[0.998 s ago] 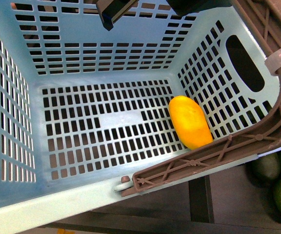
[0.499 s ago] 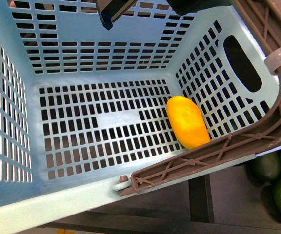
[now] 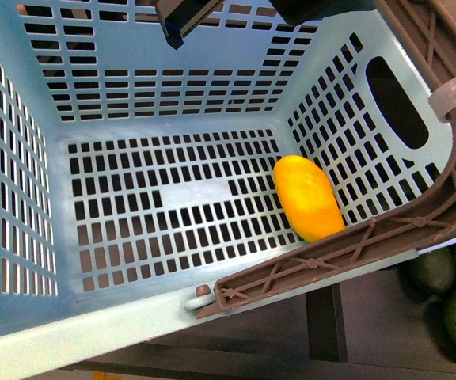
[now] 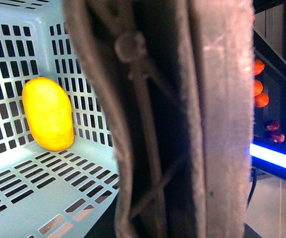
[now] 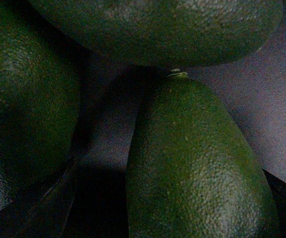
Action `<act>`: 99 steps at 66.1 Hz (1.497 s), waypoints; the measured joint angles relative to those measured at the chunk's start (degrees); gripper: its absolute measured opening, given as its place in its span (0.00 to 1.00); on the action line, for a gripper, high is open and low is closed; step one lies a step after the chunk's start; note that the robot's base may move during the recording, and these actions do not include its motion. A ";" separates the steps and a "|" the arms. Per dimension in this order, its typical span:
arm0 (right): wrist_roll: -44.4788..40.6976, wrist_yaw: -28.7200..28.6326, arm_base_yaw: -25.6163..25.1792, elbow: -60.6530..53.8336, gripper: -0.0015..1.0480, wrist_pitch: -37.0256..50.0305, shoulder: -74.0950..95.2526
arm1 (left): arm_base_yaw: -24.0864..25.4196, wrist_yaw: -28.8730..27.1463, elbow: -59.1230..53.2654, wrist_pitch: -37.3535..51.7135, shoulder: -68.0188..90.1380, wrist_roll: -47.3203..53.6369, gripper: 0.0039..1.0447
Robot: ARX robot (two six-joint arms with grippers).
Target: Pick mango and avocado into basket
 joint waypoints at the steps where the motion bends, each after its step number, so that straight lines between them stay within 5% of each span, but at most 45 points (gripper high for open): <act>1: 0.00 0.09 0.00 0.00 0.92 0.00 0.00 | 0.00 0.02 0.00 0.00 0.00 0.00 0.13; 7: -0.04 0.28 0.00 0.00 0.91 0.00 0.00 | 0.00 0.00 0.00 0.00 0.00 0.02 0.13; 28: -2.54 -0.02 -0.94 -2.73 0.52 1.64 -1.07 | 0.00 0.07 0.00 0.00 0.00 0.02 0.13; 44: -9.42 -2.32 -1.51 -11.45 0.51 6.27 -7.98 | 0.00 -0.02 0.00 0.00 0.00 0.04 0.13; 63: -27.19 -8.72 -4.02 -29.90 0.51 13.03 -30.08 | 0.00 0.00 0.00 0.00 0.00 0.02 0.13; 80: -38.47 -17.14 -8.55 -39.45 0.51 8.20 -54.23 | 0.00 -0.02 0.00 0.00 0.00 0.02 0.13; 99: -40.15 -21.81 -1.20 -44.09 0.51 2.54 -77.22 | 0.00 0.11 0.00 0.00 0.00 -0.02 0.13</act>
